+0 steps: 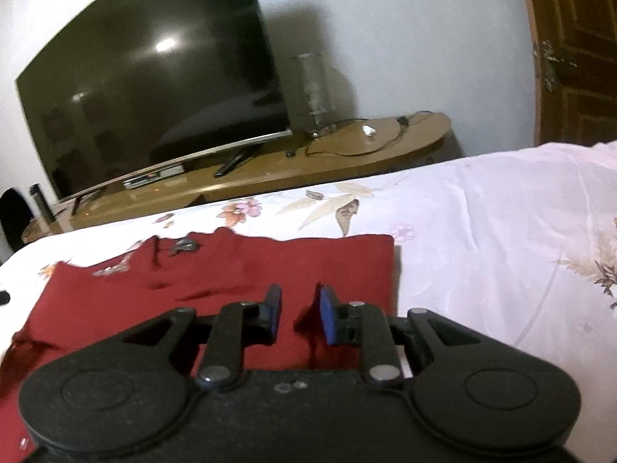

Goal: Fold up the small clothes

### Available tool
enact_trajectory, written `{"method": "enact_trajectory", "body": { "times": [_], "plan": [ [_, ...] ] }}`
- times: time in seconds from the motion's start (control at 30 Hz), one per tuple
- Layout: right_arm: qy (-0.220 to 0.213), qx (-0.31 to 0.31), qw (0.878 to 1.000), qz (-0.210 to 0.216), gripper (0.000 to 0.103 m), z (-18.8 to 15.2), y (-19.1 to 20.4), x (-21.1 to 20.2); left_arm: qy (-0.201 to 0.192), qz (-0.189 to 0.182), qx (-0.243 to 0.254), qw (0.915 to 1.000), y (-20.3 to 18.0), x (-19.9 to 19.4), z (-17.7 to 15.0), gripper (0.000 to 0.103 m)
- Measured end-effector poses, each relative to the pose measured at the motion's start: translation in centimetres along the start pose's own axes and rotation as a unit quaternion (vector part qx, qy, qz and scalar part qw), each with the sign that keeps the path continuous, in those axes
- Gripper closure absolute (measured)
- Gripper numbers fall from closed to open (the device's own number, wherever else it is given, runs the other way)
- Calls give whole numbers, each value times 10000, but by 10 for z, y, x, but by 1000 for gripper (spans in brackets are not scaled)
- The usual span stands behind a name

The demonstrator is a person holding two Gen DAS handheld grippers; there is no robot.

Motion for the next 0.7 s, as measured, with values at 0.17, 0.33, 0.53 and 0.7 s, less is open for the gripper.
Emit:
{"method": "enact_trajectory", "body": {
  "times": [0.17,0.33,0.53,0.7],
  "plan": [
    [-77,-1,9997,222,79,9,11,13,173,-48,11,9998,-6,59,7,71],
    [521,-737,9959,-70,86,-14,19,50,310,222,-307,9988,18,96,-14,70],
    [377,-811,9960,27,86,-16,14,46,21,304,-396,9988,22,81,-8,70],
    [352,-872,9955,-79,83,-18,8,44,263,317,-658,9970,33,93,-13,70]
  ]
}}
Point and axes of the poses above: each gripper's, at about its wrist camera, not at the fingertips, and x roughly the way its jaws point, y to its left, z to its top, the point moved 9 cm from there along x, roughly the way its jaws point
